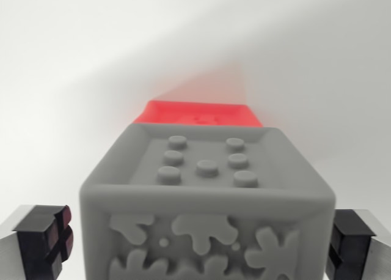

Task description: Destack cube

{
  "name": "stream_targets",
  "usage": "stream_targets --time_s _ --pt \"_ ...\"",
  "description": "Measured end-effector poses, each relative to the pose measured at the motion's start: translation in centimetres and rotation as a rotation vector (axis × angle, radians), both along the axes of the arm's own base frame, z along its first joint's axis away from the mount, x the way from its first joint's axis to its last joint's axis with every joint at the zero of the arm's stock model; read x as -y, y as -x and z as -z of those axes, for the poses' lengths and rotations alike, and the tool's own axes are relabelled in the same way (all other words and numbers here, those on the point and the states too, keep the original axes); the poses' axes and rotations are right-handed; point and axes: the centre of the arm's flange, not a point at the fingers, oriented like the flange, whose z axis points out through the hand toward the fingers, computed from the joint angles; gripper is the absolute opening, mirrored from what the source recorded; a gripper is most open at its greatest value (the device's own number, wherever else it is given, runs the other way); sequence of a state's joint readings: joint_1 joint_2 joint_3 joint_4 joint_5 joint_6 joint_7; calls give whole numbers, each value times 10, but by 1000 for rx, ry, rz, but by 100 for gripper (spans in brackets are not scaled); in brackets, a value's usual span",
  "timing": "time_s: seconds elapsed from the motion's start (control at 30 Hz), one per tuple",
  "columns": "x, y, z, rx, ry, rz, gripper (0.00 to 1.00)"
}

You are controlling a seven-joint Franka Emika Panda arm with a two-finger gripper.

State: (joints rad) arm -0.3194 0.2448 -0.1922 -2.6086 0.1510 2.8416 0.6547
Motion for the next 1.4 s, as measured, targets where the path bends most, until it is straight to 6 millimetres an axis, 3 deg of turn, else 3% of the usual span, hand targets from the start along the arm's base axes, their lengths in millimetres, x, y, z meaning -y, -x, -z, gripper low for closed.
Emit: stream_targets --time_s 1.03,1.4 --pt "0 0 0 0 0 0 0" --pt "1 -1 -11 3 1 0 0"
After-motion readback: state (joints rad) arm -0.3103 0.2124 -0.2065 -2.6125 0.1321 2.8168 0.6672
